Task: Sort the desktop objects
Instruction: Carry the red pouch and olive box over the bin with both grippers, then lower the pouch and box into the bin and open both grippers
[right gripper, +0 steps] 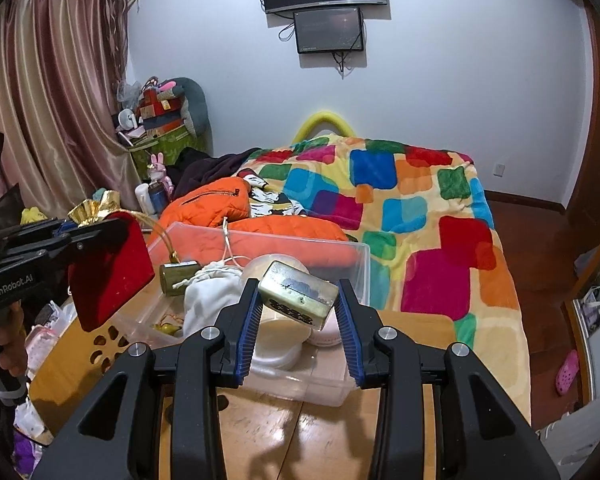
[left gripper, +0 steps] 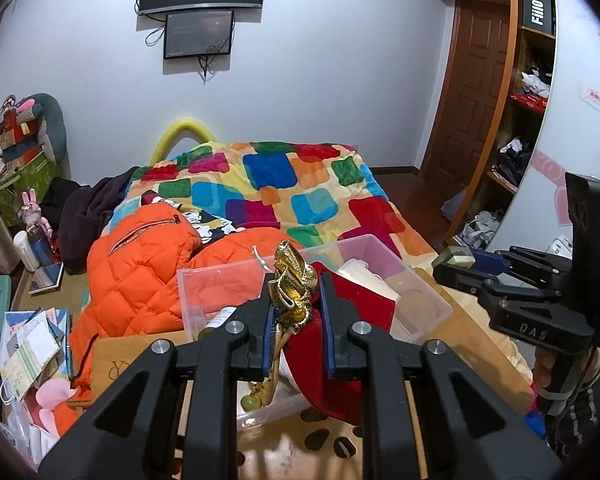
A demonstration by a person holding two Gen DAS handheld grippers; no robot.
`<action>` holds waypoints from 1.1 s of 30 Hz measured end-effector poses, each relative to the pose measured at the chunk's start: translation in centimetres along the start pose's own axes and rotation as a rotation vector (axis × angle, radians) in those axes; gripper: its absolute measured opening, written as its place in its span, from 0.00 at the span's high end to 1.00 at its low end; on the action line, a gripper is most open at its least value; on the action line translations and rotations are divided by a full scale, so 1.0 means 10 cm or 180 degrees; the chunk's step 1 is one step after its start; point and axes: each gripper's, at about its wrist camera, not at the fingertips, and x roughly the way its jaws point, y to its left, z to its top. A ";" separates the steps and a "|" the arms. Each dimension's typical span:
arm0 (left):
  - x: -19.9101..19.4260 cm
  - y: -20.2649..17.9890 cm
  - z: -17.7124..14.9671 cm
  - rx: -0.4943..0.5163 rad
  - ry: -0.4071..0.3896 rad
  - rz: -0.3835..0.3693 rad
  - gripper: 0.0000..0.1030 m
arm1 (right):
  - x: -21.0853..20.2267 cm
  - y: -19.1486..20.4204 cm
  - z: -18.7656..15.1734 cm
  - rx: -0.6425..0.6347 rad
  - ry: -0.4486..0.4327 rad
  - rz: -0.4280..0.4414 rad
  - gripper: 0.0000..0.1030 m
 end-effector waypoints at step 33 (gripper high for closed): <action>0.67 -0.09 -0.33 0.0202 0.0295 0.0399 0.58 | 0.45 0.02 -0.24 -0.0181 0.0358 -0.0050 0.67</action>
